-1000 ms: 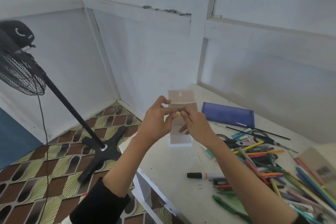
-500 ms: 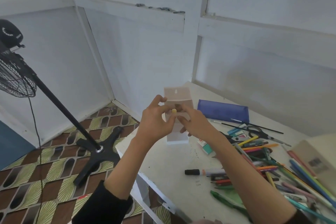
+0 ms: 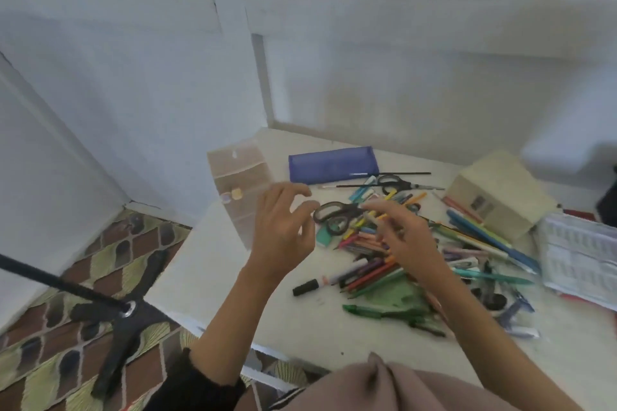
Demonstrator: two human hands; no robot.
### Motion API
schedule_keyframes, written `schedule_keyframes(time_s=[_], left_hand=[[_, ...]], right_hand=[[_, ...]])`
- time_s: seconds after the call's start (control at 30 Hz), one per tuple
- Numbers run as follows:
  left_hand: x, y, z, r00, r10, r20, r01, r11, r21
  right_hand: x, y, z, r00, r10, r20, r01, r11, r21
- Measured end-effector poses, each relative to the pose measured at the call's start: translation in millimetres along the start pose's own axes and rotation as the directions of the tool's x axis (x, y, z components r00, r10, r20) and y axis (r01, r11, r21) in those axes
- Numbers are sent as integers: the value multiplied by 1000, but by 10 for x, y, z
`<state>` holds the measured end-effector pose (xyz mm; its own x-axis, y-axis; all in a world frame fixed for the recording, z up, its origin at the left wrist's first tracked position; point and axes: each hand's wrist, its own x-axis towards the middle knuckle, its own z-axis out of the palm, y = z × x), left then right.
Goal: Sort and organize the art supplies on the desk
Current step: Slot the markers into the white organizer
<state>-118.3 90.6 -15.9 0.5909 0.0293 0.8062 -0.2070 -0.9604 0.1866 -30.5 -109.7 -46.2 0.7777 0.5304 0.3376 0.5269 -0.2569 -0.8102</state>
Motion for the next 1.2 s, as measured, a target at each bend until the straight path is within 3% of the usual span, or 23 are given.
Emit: schedule_keyframes(time_s=[0.13, 0.23, 0.4, 0.47, 0.63, 0.73, 0.93, 1.07, 1.2], left_hand=[[104, 423, 428, 961, 223, 164, -179, 952, -247], [116, 768, 702, 891, 368, 266, -235, 876, -422], [15, 1314, 1071, 646, 607, 464, -318, 766, -558], [-21, 1514, 1172, 577, 617, 535, -334, 776, -535], [-100, 1768, 1295, 358, 408, 840, -305, 901, -307], [-174, 1773, 1357, 331, 360, 872, -316, 913, -257], [-239, 1839, 1475, 342, 342, 875, -265, 929, -260], [-202, 1906, 1547, 334, 303, 892, -170, 951, -259], [-162, 1942, 1579, 338, 231, 912, -20, 971, -239]], right_hand=[[-589, 229, -606, 956, 215, -198, -233, 970, -71], [-1078, 358, -1007, 850, 353, -390, -423, 900, -106], [-1786, 521, -1284, 687, 553, -472, -669, 735, -112], [-1946, 567, -1267, 661, 580, -477, -699, 706, -111], [-1932, 683, -1117, 686, 578, -442, -703, 682, -201], [-1900, 762, -1083, 690, 600, -405, -717, 641, -272], [-1856, 777, -1005, 652, 592, -475, -751, 591, -294], [-1824, 741, -1110, 645, 627, -436, -750, 629, -206], [-1816, 682, -1249, 593, 661, -459, -764, 643, -61]])
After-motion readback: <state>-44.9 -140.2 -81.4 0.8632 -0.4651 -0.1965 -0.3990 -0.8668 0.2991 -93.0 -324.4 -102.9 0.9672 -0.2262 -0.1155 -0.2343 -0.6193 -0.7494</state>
